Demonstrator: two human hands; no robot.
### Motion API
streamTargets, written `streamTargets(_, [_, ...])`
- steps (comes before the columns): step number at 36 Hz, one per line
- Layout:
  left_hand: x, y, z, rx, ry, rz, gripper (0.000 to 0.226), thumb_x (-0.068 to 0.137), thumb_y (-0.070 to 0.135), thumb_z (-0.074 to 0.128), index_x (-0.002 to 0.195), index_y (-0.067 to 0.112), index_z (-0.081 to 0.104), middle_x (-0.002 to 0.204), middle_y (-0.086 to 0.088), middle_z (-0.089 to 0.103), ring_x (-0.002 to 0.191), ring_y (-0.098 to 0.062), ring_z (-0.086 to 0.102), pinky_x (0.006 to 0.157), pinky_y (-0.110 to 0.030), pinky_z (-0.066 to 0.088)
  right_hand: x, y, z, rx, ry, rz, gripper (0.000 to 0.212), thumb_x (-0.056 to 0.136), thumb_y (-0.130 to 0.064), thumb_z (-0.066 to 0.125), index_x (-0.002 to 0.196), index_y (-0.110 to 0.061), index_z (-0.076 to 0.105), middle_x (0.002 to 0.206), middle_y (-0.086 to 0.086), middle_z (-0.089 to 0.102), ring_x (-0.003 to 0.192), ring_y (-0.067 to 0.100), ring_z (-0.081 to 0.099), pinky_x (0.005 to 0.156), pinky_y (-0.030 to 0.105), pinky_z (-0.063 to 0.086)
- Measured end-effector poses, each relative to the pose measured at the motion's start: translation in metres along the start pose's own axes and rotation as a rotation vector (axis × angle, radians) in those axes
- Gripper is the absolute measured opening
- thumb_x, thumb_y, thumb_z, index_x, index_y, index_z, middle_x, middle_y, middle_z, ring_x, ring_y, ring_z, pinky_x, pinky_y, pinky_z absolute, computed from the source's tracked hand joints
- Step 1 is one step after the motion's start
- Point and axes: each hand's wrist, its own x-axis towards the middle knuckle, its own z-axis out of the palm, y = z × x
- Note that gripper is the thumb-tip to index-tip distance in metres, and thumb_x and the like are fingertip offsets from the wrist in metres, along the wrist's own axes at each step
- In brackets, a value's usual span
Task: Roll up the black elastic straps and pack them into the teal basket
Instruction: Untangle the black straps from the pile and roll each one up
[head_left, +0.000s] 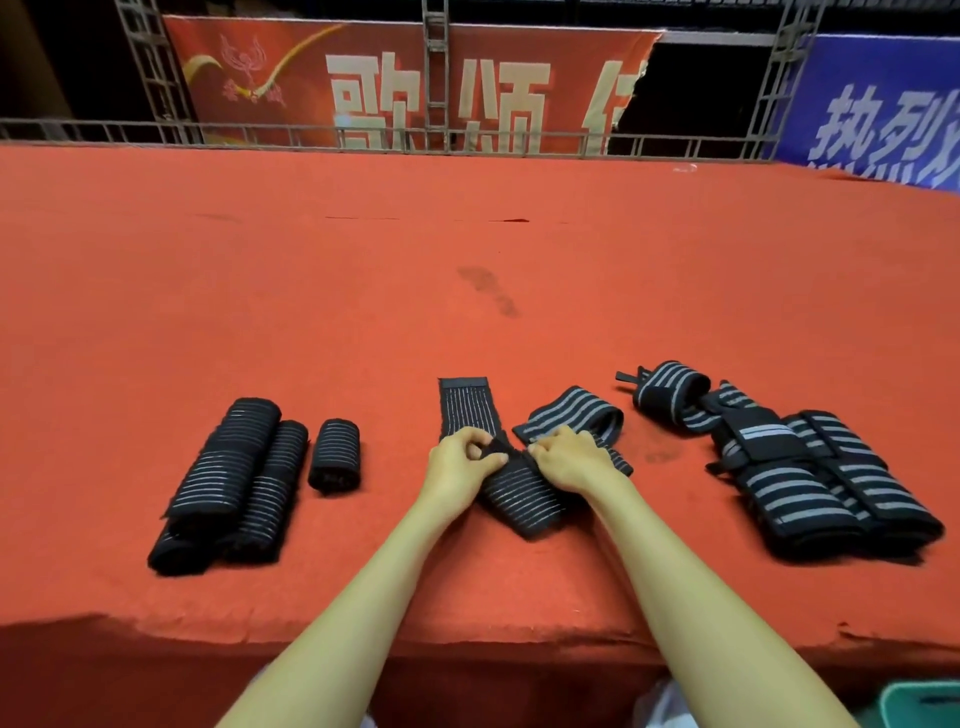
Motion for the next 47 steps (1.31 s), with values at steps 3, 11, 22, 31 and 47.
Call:
streamTargets(3, [-0.009,-0.002,-0.003,0.006,-0.042,0.082,0.016,0.080,0.018,0.073,0.077,0.020,0.058,0.065,0.010,0.048,0.058,-0.003,0.042,0.056,-0.011,0.035,-0.001,-0.002,0.003,-0.009,-0.001,0.011,0.047,0.102,-0.039,0.023,0.137,-0.022,0.049,0.146,0.003,0.034,0.135,0.031,0.027,0.108,0.049,0.023])
streamTargets(11, [-0.018,-0.012,-0.009,0.103,-0.197,0.200,0.016,0.089,-0.001,0.057,0.082,0.011,0.049,0.073,0.008,0.052,0.063,0.014,0.053,0.061,-0.008,0.036,-0.005,-0.007,0.000,0.008,-0.010,0.030,0.054,0.100,-0.051,0.021,0.142,-0.027,0.044,0.154,0.005,0.026,0.142,0.030,0.016,0.113,0.049,0.018])
streamTargets(22, [-0.027,-0.020,-0.003,0.027,-0.206,0.161,0.022,0.092,0.001,0.052,0.082,0.019,0.043,0.075,0.008,0.052,0.067,0.014,0.053,0.067,-0.012,0.039,0.001,-0.003,-0.001,0.208,0.061,-0.020,0.038,0.094,-0.047,0.047,0.118,-0.026,0.067,0.132,0.004,0.057,0.130,0.026,0.043,0.107,0.043,0.036])
streamTargets(31, [-0.025,-0.017,0.005,-0.062,0.101,0.147,0.017,0.080,0.007,0.071,0.080,0.022,0.064,0.078,0.009,0.067,0.074,-0.004,0.062,0.071,-0.015,0.046,-0.007,-0.016,-0.008,0.573,-0.022,-0.172,0.025,0.085,-0.033,0.070,0.067,-0.015,0.068,0.067,-0.003,0.058,0.065,0.008,0.052,0.061,0.021,0.040])
streamTargets(47, [-0.036,-0.024,0.006,-0.200,0.015,0.042,0.009,0.093,0.011,0.056,0.092,0.014,0.049,0.079,0.007,0.057,0.073,-0.004,0.052,0.075,-0.029,0.042,0.015,0.003,-0.020,0.164,0.103,-0.080,0.018,0.087,-0.019,0.066,0.102,-0.011,0.069,0.107,0.008,0.069,0.102,0.024,0.063,0.085,0.032,0.049])
